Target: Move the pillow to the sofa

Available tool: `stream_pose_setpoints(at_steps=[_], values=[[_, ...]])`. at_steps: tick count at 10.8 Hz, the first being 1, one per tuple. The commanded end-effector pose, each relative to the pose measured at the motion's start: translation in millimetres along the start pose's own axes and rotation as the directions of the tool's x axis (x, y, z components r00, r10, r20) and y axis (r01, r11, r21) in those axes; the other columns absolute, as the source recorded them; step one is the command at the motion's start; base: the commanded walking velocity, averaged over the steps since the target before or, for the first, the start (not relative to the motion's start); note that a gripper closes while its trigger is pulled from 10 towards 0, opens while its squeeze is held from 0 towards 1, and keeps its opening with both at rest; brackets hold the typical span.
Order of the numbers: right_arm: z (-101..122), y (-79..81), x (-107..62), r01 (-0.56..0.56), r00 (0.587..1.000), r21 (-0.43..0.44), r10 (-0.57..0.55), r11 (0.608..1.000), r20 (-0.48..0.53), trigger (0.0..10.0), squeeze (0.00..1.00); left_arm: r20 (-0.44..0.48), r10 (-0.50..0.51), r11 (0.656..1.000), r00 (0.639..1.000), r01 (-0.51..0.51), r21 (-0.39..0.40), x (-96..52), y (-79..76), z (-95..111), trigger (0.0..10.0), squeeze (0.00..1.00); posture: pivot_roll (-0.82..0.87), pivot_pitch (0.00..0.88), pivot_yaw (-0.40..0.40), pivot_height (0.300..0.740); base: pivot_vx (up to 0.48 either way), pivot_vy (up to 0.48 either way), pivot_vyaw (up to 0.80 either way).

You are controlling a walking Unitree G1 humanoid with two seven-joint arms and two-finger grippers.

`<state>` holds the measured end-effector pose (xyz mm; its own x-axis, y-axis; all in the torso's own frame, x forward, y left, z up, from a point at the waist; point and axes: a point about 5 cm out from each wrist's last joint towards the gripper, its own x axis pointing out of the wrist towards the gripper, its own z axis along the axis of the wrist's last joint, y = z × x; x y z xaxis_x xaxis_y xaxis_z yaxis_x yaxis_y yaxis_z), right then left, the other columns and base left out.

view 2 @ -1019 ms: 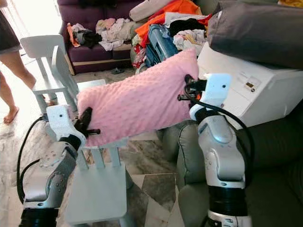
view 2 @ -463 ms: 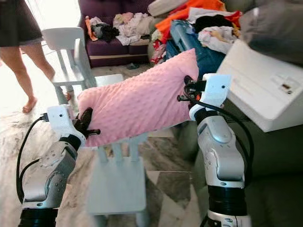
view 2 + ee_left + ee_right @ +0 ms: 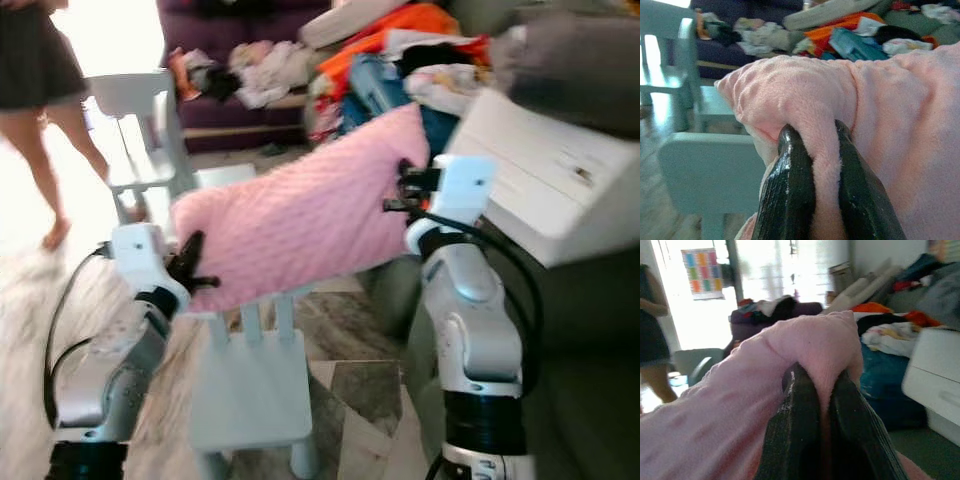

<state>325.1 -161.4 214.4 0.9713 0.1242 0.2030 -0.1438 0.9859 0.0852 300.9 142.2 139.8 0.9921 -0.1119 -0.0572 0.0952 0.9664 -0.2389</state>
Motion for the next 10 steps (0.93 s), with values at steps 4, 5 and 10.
stream_pose_setpoints(at_steps=[4,5,10], values=[[7.4,2.9,3.8,-0.012,1.0,0.0,0.012,1.0,0.027,10.0,0.0,0.029,0.006,1.0,1.0,-0.006,0.009,-0.8,3.4,6.8,10.0,0.0,-0.09,0.033,0.014,0.74,-0.12,0.21,0.0],[7.5,3.1,3.9,-0.012,1.0,0.0,0.012,1.0,0.027,10.0,0.0,0.027,0.0,1.0,1.0,0.0,0.028,-0.8,3.6,7.6,10.0,0.0,-0.09,0.033,0.015,0.74,0.0,0.0,0.0],[7.3,3.0,4.3,-0.004,1.0,-0.01,0.005,1.0,0.022,10.0,0.0,0.013,-0.017,0.999,1.0,0.017,0.027,-0.7,1.5,5.1,10.0,0.0,-0.09,0.034,0.019,0.74,0.0,0.0,0.0]])
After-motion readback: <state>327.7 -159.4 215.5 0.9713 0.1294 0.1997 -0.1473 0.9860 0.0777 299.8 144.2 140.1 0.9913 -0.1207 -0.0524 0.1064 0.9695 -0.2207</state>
